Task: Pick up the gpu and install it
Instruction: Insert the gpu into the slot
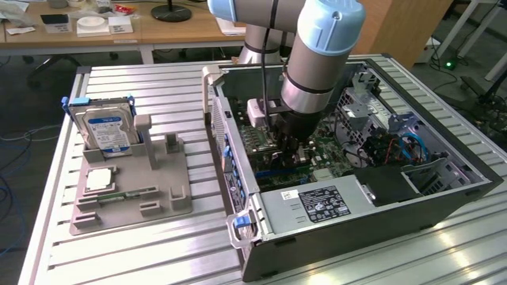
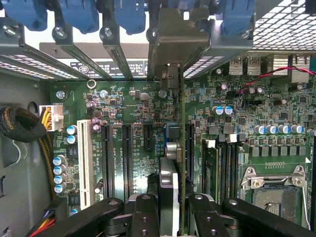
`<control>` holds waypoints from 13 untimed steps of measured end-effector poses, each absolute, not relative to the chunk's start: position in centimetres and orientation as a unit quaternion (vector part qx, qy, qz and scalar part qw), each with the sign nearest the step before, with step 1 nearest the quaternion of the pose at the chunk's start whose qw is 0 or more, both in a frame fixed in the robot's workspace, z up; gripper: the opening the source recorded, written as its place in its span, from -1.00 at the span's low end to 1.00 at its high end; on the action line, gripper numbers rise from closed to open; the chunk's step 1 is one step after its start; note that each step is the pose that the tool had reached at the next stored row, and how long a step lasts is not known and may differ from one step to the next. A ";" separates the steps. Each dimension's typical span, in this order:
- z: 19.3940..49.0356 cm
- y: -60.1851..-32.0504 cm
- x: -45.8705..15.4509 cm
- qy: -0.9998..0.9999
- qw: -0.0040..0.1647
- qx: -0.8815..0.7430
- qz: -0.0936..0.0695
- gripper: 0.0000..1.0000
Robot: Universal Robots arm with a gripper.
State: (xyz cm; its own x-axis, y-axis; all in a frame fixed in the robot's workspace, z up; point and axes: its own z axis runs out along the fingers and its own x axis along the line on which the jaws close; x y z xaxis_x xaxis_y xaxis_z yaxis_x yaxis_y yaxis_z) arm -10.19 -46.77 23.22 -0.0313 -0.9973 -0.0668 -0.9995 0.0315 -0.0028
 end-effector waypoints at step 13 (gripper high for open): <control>23.3 -46.8 -10.2 0.720 0.025 -0.693 0.022 -0.44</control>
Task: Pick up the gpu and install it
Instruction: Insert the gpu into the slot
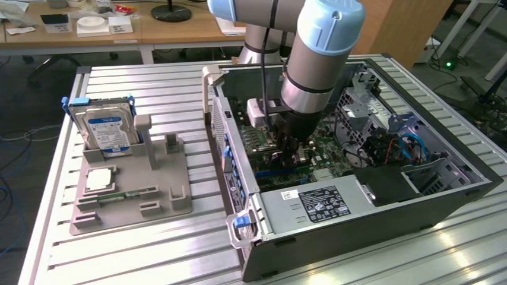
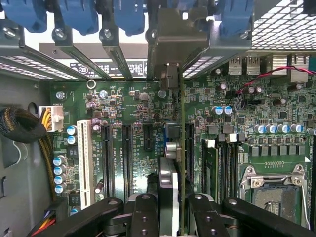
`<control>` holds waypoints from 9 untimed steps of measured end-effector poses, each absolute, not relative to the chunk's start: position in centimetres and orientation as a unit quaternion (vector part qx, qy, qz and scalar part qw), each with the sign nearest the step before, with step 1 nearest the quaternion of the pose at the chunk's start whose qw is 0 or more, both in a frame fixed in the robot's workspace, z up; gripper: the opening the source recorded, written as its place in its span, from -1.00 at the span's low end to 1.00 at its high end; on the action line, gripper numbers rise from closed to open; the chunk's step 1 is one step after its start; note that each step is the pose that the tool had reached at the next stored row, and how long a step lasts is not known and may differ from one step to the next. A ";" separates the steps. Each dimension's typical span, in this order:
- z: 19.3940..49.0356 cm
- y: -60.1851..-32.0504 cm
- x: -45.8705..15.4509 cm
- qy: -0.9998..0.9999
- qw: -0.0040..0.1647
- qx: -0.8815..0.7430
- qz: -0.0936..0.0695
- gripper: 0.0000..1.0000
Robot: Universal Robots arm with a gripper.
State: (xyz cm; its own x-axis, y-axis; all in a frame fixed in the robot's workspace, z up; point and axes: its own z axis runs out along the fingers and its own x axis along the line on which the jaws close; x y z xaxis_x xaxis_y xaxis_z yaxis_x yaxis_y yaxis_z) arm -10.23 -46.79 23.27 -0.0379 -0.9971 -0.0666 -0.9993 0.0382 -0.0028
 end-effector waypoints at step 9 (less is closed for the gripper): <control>23.2 -46.8 -10.2 0.722 0.025 -0.692 0.022 -0.44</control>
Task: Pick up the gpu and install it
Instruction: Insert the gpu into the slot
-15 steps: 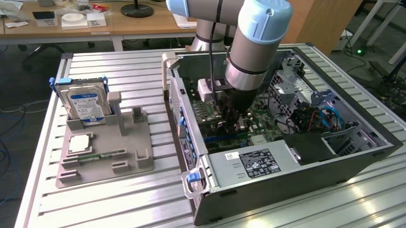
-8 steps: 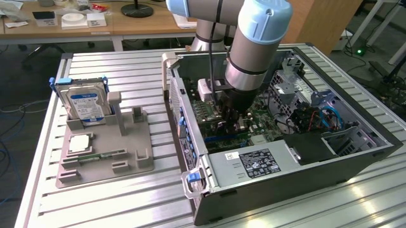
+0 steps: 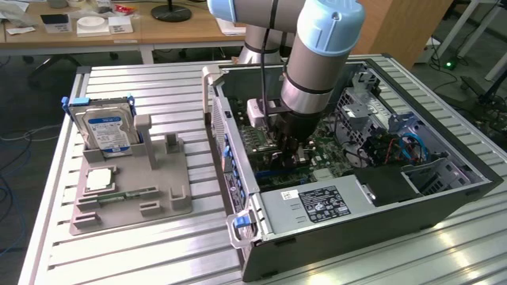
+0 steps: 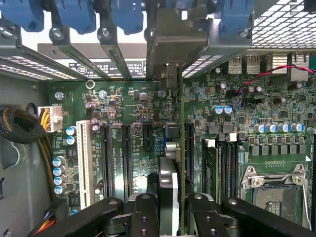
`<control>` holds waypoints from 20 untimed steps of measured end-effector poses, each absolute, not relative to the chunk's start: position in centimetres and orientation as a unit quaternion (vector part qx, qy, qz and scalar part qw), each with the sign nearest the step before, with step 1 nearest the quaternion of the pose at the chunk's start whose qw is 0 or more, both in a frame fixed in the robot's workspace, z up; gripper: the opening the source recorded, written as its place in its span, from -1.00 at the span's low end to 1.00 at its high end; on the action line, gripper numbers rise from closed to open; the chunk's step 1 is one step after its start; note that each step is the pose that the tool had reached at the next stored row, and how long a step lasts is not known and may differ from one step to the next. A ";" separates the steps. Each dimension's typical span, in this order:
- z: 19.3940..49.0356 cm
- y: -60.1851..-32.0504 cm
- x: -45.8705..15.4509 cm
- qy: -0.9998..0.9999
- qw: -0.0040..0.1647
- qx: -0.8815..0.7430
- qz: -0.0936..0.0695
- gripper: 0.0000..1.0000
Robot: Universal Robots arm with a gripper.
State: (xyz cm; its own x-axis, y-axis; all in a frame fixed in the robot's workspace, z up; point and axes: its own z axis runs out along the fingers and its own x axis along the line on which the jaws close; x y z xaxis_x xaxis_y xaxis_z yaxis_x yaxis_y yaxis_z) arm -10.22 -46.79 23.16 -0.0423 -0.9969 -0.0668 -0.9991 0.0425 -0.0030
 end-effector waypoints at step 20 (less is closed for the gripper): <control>22.9 -46.9 -10.2 0.722 0.025 -0.691 0.022 -0.44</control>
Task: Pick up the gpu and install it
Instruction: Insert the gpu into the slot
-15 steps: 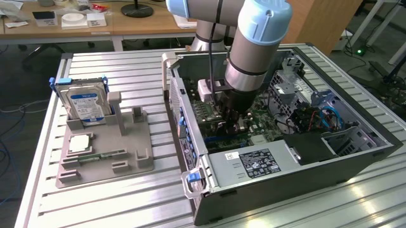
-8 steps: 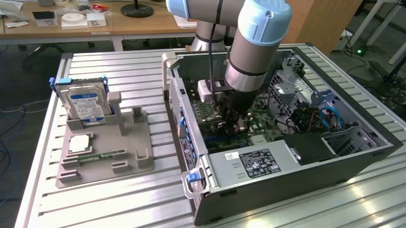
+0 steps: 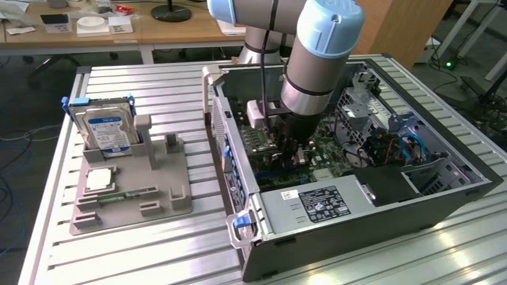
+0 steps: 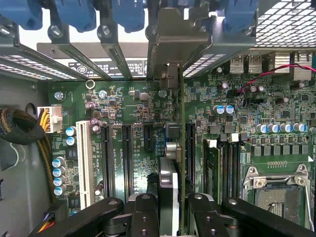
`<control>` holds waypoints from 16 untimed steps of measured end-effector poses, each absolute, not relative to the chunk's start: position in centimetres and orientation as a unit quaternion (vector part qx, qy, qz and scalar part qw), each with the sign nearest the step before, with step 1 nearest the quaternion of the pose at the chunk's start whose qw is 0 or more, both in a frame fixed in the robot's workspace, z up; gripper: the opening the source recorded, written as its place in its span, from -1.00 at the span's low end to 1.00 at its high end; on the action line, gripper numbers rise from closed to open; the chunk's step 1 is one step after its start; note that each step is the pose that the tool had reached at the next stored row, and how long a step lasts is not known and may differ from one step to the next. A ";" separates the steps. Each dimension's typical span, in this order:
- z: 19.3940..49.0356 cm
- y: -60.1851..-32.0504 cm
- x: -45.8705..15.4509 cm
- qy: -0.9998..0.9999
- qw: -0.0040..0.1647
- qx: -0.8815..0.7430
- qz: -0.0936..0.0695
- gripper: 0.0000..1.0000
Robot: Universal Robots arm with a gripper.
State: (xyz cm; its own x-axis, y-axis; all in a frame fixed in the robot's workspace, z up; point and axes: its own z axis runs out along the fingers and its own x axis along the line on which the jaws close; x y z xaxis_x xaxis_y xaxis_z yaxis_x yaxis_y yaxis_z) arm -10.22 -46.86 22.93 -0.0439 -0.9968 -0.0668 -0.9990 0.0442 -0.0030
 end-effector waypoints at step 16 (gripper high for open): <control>22.1 -46.9 -10.2 0.722 0.024 -0.691 0.022 -0.44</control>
